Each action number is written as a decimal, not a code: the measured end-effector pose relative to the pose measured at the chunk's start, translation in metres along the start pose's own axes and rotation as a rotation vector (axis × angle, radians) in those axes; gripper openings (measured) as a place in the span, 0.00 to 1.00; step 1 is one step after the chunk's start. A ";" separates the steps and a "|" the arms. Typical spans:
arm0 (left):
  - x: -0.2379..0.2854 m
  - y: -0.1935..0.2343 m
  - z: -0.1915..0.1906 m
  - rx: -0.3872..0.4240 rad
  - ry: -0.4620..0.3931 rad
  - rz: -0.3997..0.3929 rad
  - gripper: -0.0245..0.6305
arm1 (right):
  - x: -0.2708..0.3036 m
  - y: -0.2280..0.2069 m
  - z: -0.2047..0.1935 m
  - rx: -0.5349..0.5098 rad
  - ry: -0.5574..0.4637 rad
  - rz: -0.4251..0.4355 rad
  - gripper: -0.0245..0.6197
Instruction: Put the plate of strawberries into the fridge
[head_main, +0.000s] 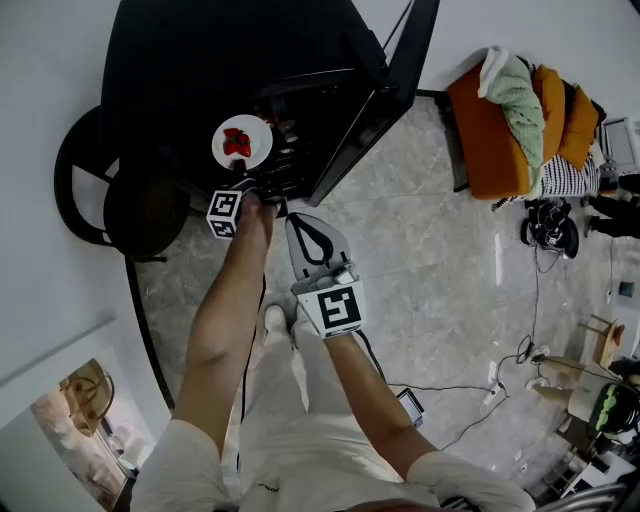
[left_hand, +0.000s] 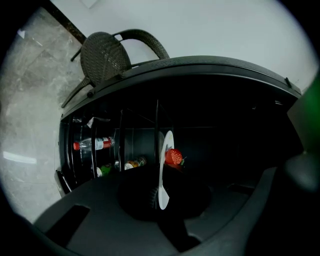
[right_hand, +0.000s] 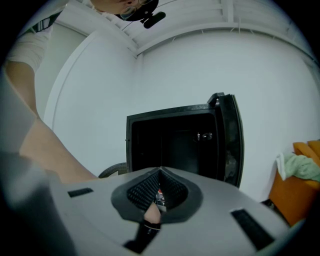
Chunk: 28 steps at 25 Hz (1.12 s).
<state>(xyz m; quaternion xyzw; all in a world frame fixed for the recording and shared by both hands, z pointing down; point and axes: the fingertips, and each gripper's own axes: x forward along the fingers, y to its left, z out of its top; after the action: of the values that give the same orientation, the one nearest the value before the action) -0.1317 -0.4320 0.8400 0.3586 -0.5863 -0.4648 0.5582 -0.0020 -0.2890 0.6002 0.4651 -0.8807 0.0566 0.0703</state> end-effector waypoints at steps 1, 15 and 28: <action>0.000 -0.001 0.000 0.002 0.001 -0.007 0.05 | 0.000 0.000 0.000 0.003 -0.001 0.000 0.06; -0.010 -0.003 -0.002 0.036 0.078 -0.048 0.18 | -0.006 0.003 -0.003 0.029 0.013 -0.003 0.06; -0.041 0.012 0.009 0.050 0.093 -0.028 0.17 | -0.022 0.006 0.005 0.033 -0.007 -0.037 0.06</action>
<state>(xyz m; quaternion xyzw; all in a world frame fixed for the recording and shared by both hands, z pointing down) -0.1346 -0.3888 0.8390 0.4021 -0.5661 -0.4405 0.5690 0.0049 -0.2687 0.5910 0.4826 -0.8710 0.0685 0.0607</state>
